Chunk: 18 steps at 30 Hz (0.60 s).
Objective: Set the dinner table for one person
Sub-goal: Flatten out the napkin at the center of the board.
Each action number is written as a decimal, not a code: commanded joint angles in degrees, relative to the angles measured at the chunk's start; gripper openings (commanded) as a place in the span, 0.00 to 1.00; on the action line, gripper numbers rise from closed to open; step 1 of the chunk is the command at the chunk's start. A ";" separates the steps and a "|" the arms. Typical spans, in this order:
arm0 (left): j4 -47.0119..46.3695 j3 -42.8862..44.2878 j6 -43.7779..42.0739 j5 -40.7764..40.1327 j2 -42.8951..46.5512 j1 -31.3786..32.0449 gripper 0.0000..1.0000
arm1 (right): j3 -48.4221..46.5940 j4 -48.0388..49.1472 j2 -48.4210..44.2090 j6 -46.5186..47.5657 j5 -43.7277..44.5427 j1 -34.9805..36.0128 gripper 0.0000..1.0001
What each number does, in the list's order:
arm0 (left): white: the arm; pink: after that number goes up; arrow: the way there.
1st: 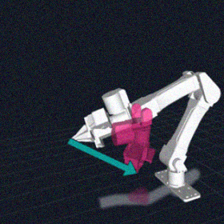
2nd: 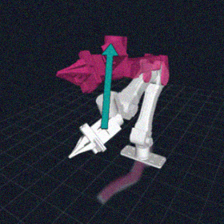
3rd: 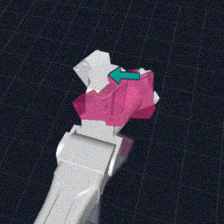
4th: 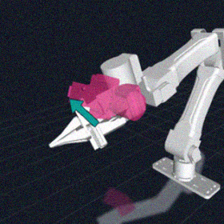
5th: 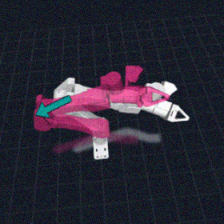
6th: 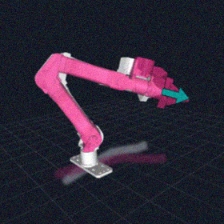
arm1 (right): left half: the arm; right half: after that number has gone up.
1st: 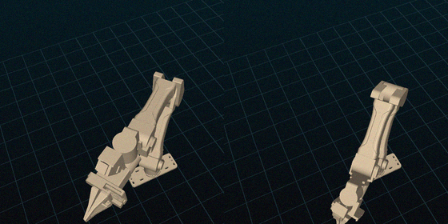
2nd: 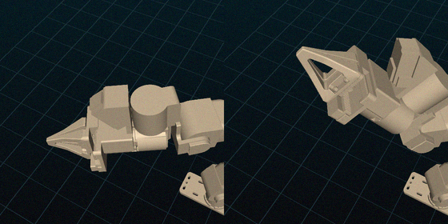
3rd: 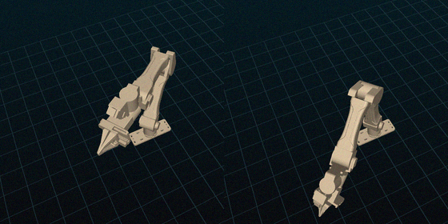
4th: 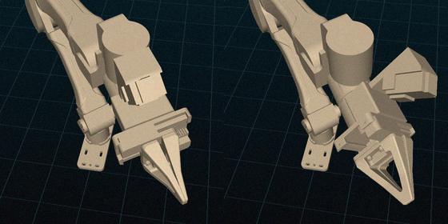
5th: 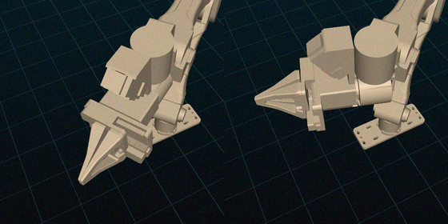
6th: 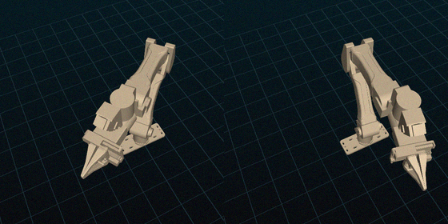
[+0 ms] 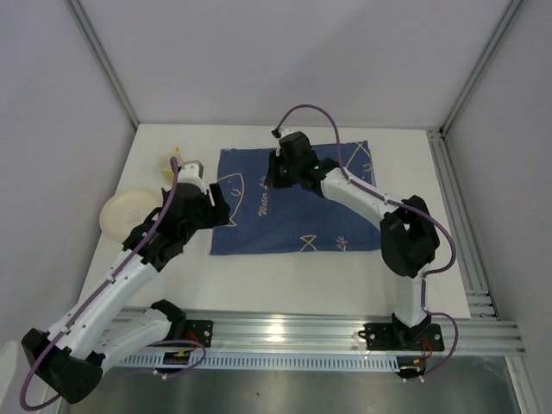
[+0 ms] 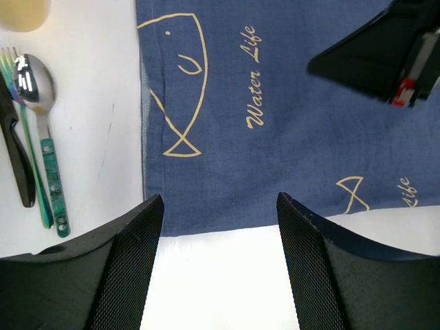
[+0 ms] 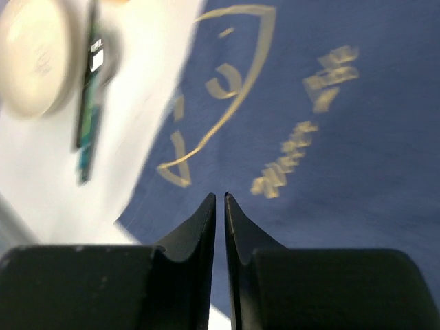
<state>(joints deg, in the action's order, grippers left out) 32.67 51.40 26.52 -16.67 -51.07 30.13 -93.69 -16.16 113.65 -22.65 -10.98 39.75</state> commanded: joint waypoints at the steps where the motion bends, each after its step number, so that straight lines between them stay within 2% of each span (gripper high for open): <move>1: -2.78 -0.51 0.63 1.64 -1.05 0.63 0.71 | 1.58 -6.50 -1.85 0.78 19.30 -1.16 0.12; 3: -2.70 -0.42 1.07 1.72 -1.84 0.63 0.71 | 3.50 -8.44 -2.72 -0.11 26.41 -2.39 0.05; 7: -2.26 -0.25 1.08 1.90 -2.28 0.63 0.72 | 11.06 -8.71 -4.92 -1.60 32.51 -5.29 0.00; 13: -2.26 -0.77 1.16 2.34 -2.72 0.81 0.72 | 12.48 -12.49 -2.47 -5.03 32.08 -10.65 0.00; 18: -2.34 -0.68 0.99 2.16 -2.90 0.90 0.72 | 11.60 -14.15 1.21 -5.82 31.20 -11.45 0.00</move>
<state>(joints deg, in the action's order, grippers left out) 32.01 51.29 26.94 -14.79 -53.98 30.52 -80.71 -28.69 112.14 -26.59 19.07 27.79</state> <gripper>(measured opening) 0.713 0.006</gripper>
